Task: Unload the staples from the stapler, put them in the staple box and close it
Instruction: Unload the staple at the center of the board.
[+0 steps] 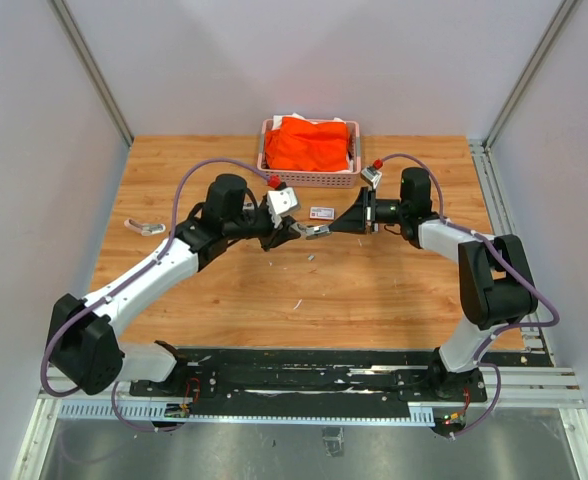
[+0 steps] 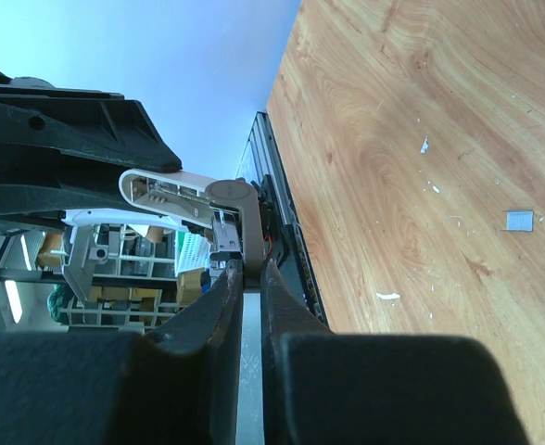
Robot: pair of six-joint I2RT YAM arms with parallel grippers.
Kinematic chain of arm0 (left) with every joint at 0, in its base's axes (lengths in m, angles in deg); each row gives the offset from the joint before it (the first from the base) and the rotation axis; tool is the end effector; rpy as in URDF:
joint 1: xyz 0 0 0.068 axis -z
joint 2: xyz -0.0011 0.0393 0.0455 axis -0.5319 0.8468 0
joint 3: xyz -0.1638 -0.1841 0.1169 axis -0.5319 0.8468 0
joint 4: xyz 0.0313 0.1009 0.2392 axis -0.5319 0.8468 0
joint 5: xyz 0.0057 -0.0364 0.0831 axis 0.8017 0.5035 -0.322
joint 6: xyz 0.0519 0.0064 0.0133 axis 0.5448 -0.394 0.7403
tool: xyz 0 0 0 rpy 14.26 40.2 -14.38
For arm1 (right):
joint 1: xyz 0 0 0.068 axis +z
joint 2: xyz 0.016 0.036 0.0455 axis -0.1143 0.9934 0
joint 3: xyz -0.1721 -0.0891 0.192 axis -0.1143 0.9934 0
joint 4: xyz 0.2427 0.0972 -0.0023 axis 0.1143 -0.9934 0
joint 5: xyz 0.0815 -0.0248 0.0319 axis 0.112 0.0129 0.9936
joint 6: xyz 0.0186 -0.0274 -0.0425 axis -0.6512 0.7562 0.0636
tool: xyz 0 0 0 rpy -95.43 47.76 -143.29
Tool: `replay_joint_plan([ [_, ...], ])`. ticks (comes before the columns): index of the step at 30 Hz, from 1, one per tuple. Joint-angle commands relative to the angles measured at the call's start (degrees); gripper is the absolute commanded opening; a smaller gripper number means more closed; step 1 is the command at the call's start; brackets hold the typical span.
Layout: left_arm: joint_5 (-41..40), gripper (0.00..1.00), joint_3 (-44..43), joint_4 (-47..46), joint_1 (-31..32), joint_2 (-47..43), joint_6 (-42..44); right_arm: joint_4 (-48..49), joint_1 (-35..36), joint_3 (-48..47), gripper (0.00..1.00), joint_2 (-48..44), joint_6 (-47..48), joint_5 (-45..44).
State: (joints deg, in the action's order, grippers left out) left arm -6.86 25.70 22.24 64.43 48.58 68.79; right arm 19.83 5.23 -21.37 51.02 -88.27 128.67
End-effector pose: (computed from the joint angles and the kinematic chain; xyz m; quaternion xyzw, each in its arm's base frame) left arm 0.2414 -0.1746 0.3113 0.5103 0.6492 -0.2689 0.4959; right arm 0.3400 0.1057 0.2246 -0.1171 0.7261 0.6582 0.1606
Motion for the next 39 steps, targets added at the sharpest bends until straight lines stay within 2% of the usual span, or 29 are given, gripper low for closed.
replay_joint_plan([
  [1, -1.37, 0.00, 2.03, -2.88, -2.29, -2.84, -2.06, 2.46, -2.68, 1.11, 0.00, -0.68, -0.71, -0.46],
  [5, -0.68, 0.00, 1.91, -3.55, -2.32, -2.53, -2.54, 1.20, -2.68, 1.08, 0.00, -0.93, 0.31, -0.87],
  [11, 0.90, 0.18, -1.85, -2.51, -2.32, 0.09, -3.61, -7.49, -2.45, 0.22, 0.00, -2.28, 6.56, -3.56],
  [19, 1.89, 0.25, -2.98, -2.65, -2.15, 1.77, -4.92, -14.05, -1.98, -0.71, 0.00, -3.58, 11.90, -6.33],
  [21, 1.68, 0.26, -2.66, -2.88, -2.15, 1.74, -4.90, -14.48, -1.73, -0.82, 0.00, -3.75, 12.26, -6.68],
  [24, 1.51, 0.34, -2.33, -3.33, -2.15, 1.81, -5.20, -15.86, -1.06, -1.29, 0.00, -4.03, 13.45, -7.17],
  [29, 1.26, 0.41, -2.31, -3.54, -2.05, 2.03, -5.37, -17.93, 0.05, -2.02, 0.00, -4.88, 15.46, -8.02],
  [33, 1.01, 0.43, -2.37, -3.46, -1.88, 2.29, -5.45, -18.67, 0.45, -2.22, 0.00, -5.06, 16.26, -8.49],
  [39, 1.58, 0.57, -1.24, -3.37, -1.88, 1.67, -5.04, -18.76, 0.46, -2.49, 0.00, -4.71, 16.43, -8.01],
])
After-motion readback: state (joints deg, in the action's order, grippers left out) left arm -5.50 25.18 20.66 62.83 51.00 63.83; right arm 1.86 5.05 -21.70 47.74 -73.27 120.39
